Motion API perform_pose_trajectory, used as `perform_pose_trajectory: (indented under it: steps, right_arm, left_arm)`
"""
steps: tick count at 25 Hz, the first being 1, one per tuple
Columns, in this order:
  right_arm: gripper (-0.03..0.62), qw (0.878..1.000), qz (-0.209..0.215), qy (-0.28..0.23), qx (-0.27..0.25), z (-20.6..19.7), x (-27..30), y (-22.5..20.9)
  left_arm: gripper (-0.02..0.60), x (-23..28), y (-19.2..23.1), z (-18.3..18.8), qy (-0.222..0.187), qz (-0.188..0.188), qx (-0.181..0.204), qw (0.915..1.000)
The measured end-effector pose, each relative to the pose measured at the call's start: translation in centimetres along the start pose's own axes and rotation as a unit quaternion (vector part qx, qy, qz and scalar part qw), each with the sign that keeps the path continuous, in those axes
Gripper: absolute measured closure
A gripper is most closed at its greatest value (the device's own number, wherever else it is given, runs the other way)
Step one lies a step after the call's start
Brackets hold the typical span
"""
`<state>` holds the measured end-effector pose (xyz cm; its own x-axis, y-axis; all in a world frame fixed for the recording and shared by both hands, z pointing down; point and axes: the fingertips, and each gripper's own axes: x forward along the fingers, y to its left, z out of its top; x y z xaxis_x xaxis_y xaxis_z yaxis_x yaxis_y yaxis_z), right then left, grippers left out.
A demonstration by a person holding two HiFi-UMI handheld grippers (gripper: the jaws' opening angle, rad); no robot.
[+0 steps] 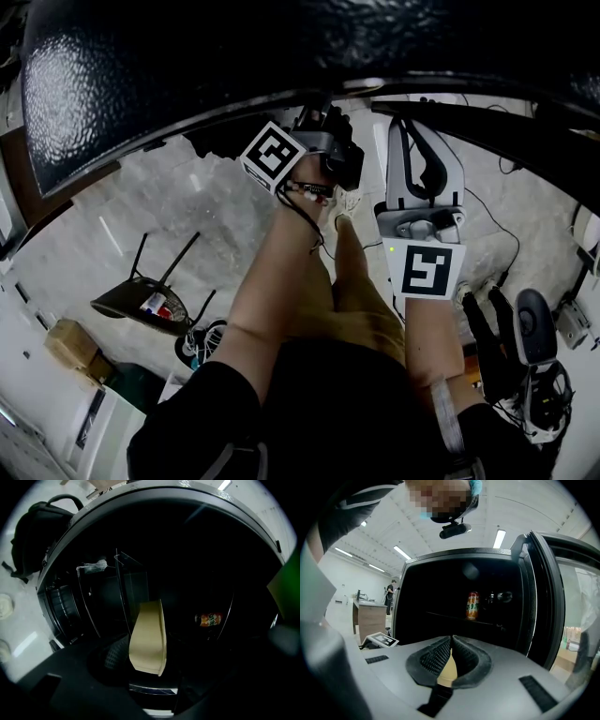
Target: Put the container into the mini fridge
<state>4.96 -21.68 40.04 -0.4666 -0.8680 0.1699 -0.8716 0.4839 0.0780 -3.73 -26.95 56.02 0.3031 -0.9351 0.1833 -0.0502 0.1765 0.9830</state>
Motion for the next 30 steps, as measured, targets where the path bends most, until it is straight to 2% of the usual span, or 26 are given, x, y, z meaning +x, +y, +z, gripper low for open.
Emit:
perform_pose_trajectory:
  steps: [6,13,25,28,30]
  right_arm:
    - [0.557,1.0,0.007,-0.001,-0.002,0.1,0.4,0.9]
    - [0.557,1.0,0.012,-0.004,-0.003,0.7,0.3,1.9]
    - [0.557,1.0,0.023,-0.006,-0.007,1.0,-0.6,3.2]
    - [0.557,1.0,0.024,-0.009,-0.011,1.3,-0.8,3.3]
    - [0.556,1.0,0.024,-0.01,-0.007,1.4,-1.0,3.3]
  left_arm:
    - [0.301,-0.2,0.0,0.6,0.005,-0.004,0.002,1.0]
    - [0.298,-1.4,-0.1,1.0,0.006,-0.014,-0.005,0.9999]
    - [0.264,-2.4,0.8,1.4,0.009,0.015,0.038,0.9991]
    - [0.262,-3.4,0.7,1.2,0.014,0.02,0.064,0.9976]
    - [0.264,-4.2,0.6,1.0,0.021,0.025,0.098,0.9947]
